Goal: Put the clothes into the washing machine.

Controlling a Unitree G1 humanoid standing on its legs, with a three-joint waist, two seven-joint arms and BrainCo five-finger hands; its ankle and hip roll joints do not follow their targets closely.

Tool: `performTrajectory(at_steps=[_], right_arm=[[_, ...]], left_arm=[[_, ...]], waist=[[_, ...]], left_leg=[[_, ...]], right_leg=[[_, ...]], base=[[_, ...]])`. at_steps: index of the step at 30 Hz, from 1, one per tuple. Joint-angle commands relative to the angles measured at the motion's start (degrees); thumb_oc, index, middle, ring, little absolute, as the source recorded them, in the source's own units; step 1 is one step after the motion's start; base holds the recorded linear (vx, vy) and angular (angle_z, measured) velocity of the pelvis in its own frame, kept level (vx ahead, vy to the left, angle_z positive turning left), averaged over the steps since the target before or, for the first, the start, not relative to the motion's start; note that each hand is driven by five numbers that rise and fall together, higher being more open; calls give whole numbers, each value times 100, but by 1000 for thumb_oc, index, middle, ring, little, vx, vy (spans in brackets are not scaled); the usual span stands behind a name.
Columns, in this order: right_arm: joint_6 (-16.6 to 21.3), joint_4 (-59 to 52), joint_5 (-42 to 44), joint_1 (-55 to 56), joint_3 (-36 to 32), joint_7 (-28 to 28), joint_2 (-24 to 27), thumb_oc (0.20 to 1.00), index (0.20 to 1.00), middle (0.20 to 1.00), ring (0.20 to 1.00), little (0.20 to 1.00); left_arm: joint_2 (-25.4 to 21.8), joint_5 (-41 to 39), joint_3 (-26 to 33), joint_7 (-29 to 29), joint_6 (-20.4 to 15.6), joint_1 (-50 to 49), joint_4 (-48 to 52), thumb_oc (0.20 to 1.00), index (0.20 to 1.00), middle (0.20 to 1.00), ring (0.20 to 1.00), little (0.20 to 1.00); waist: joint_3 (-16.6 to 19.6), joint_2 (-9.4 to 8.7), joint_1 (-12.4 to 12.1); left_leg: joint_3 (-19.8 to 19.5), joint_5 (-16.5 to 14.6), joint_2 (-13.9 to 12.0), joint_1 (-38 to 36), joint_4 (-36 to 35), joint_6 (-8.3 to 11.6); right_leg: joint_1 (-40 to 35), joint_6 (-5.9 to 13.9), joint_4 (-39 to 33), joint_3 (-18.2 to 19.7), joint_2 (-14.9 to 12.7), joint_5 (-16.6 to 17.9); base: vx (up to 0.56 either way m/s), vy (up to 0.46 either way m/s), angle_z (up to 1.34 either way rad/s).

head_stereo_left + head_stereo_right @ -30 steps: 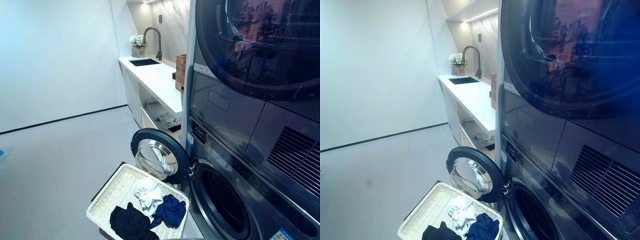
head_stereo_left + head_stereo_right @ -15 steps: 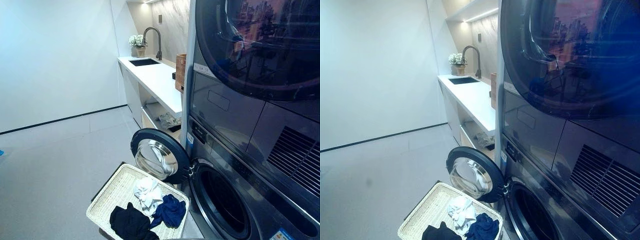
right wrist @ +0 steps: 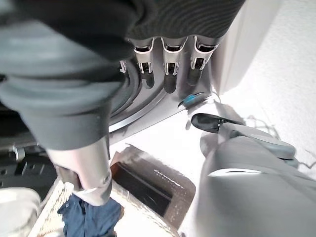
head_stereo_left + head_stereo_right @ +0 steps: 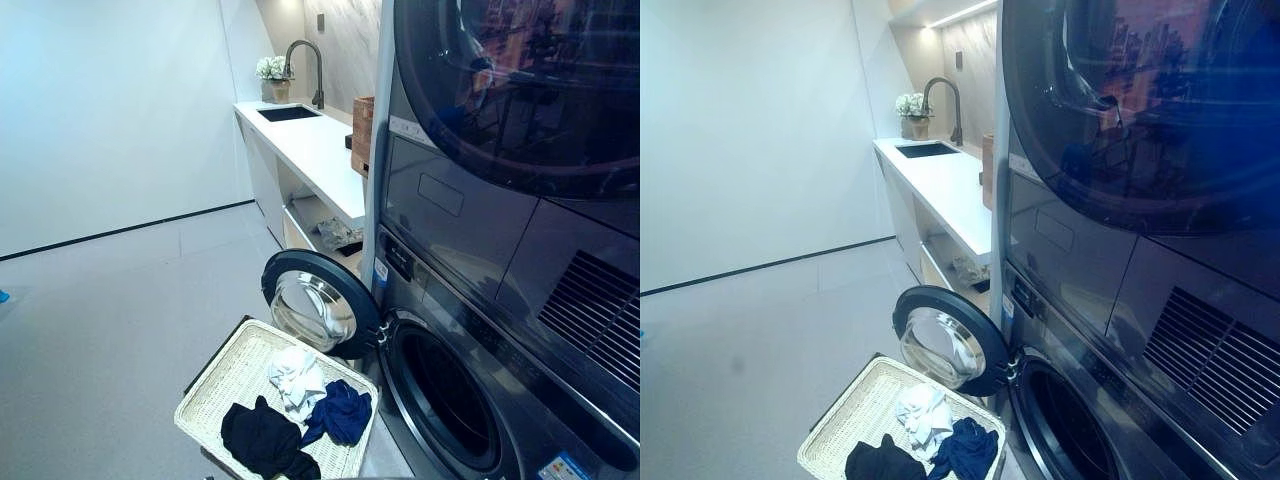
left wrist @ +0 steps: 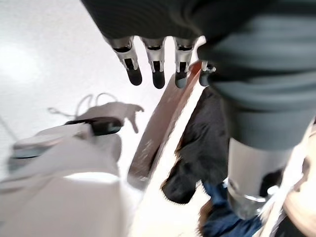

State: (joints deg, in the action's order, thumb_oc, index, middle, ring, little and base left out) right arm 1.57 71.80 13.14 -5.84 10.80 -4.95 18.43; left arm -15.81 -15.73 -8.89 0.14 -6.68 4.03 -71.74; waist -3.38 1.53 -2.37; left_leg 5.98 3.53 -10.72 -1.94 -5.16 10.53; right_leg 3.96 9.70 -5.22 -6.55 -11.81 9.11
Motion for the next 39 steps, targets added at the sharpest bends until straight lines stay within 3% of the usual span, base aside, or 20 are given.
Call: performTrajectory(at_steps=[1, 9, 15, 19, 21, 23, 24, 26, 31, 35, 39], right_arm=[[556, -225, 360, -851, 31, 197, 45, 1000, 1000, 1000, 1000, 1000], [768, -767, 719, -1635, 293, 409, 327, 1000, 1000, 1000, 1000, 1000], [858, -1037, 929, -2014, 504, 476, 466, 1000, 1000, 1000, 1000, 1000], [913, -1406, 989, -2169, 652, 637, 528, 1000, 1000, 1000, 1000, 1000], [914, -1751, 925, -2216, 753, 783, 602, 1000, 1000, 1000, 1000, 1000], [913, -1752, 924, -2216, 752, 784, 602, 1000, 1000, 1000, 1000, 1000], [819, -2304, 742, -2336, 915, 1002, 785, 1000, 1000, 1000, 1000, 1000], [819, -2539, 663, -2402, 980, 1066, 904, 1000, 1000, 1000, 1000, 1000], [811, -3056, 406, -2612, 1121, 1269, 1223, 1000, 1000, 1000, 1000, 1000], [816, -3130, 259, -2694, 1138, 1332, 1326, 1000, 1000, 1000, 1000, 1000], [849, -3222, -171, -3053, 1322, 1549, 1607, 1000, 1000, 1000, 1000, 1000]], left_arm=[[-139, -598, -58, 584, -829, 911, 258, 1000, 1000, 1000, 1000, 1000], [-367, -352, -280, 1707, -1429, 1584, 1097, 1000, 1000, 1000, 1000, 1000], [-718, 112, -368, 2380, -1471, 2081, 1442, 1000, 1000, 1000, 1000, 1000], [-940, 949, -505, 3169, -1571, 2304, 1684, 1000, 1000, 1000, 1000, 1000], [-1116, 1759, -667, 3707, -1515, 2466, 1845, 1000, 1000, 1000, 1000, 1000], [-1114, 1763, -667, 3710, -1514, 2466, 1845, 1000, 1000, 1000, 1000, 1000], [-1414, 2666, -969, 4201, -1287, 2747, 1997, 1000, 1000, 1000, 1000, 1000], [-1565, 2903, -1125, 4329, -1148, 2906, 2057, 1000, 1000, 1000, 1000, 1000], [-1905, 3711, -1526, 4515, -706, 3281, 2019, 1000, 1000, 1000, 1000, 1000], [-1980, 3911, -1652, 4462, -640, 3381, 1948, 1000, 1000, 1000, 1000, 1000], [-2161, 4292, -2056, 4280, -423, 3597, 1781, 1000, 1000, 1000, 1000, 1000]], waist=[[-929, -145, 30], [-1660, -218, -30], [-1953, -347, -70], [-2150, -399, -87], [-2292, -429, -82], [-2290, -429, -82], [-2512, -470, -65], [-2641, -475, -44], [-2642, -437, 52], [-2642, -413, 85], [-2642, -334, 145]], left_leg=[[-56, -254, 28, 25, 16, -298], [-158, -39, 117, 830, 16, -337], [-238, 33, 101, 1121, 43, -328], [-307, 69, 92, 1311, 106, -324], [-367, 59, 110, 1471, 244, -312], [-368, 57, 110, 1476, 248, -312], [-471, 38, 152, 1804, 562, -299], [-538, 26, 184, 2014, 734, -299], [-686, 47, 288, 2916, 1142, -281], [-715, 48, 324, 3152, 1260, -279], [-797, 83, 415, 3933, 1624, -289]], right_leg=[[57, 127, 148, 160, -261, -187], [829, 86, 267, 198, -192, -78], [1128, 98, 349, 153, -198, -31], [1367, 114, 509, 138, -217, -21], [1531, 120, 655, 132, -238, -31], [1535, 120, 658, 132, -239, -33], [1836, 122, 922, 121, -268, -36], [2026, 129, 1078, 135, -285, -50], [2862, 134, 1446, 139, -245, -66], [3092, 132, 1546, 131, -230, -75], [3848, 115, 1915, 159, -130, -104]], base=[[-224, 35, 9], [-143, 22, -1], [-58, -34, 0], [-45, -29, 1], [-40, -17, 0], [-41, -7, 0], [-100, -15, 1], [-103, -4, 1], [-85, 15, 4], [-54, 23, 3], [-70, 26, 9]])
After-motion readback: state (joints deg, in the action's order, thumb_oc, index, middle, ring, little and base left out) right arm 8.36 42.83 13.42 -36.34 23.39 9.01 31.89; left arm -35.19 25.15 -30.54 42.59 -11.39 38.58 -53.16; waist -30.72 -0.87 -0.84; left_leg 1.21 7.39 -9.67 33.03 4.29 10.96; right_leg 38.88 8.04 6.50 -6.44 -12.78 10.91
